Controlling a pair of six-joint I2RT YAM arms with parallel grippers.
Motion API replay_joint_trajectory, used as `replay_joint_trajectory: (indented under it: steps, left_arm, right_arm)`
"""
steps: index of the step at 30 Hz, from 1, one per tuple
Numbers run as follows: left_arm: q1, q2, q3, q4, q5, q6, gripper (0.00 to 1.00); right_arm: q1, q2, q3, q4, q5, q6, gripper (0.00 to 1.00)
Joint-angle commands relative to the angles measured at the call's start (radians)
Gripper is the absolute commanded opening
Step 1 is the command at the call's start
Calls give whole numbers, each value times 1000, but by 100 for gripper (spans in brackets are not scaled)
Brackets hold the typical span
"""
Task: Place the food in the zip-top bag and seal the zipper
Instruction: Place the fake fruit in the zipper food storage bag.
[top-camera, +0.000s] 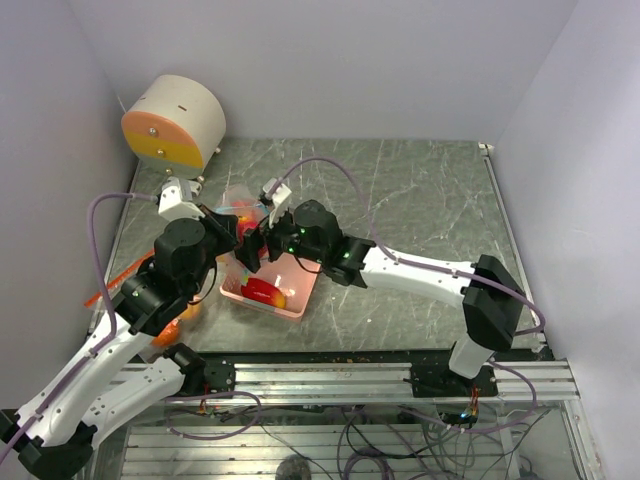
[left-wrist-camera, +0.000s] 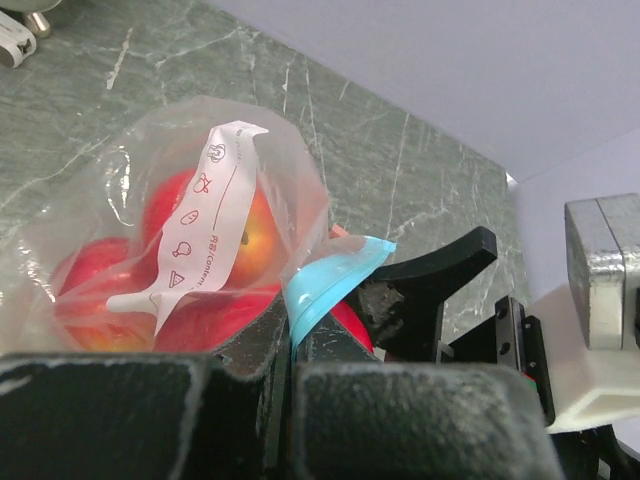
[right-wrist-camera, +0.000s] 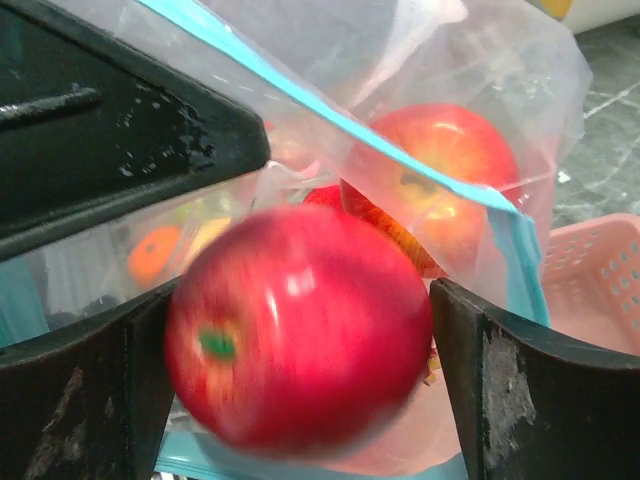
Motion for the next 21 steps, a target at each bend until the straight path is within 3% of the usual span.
replay_joint_trajectory:
  steps: [1, 12, 21]
  left_arm:
    - [2, -7, -15, 41, 25, -13, 7]
    - [2, -57, -45, -14, -85, -10, 7]
    - [2, -111, -57, -58, -132, -23, 7]
  right_arm:
    - [15, 27, 58, -31, -75, -22, 100]
    - [18, -184, -101, -7, -106, -51, 100]
    - [17, -341, -209, -21, 32, 4, 100]
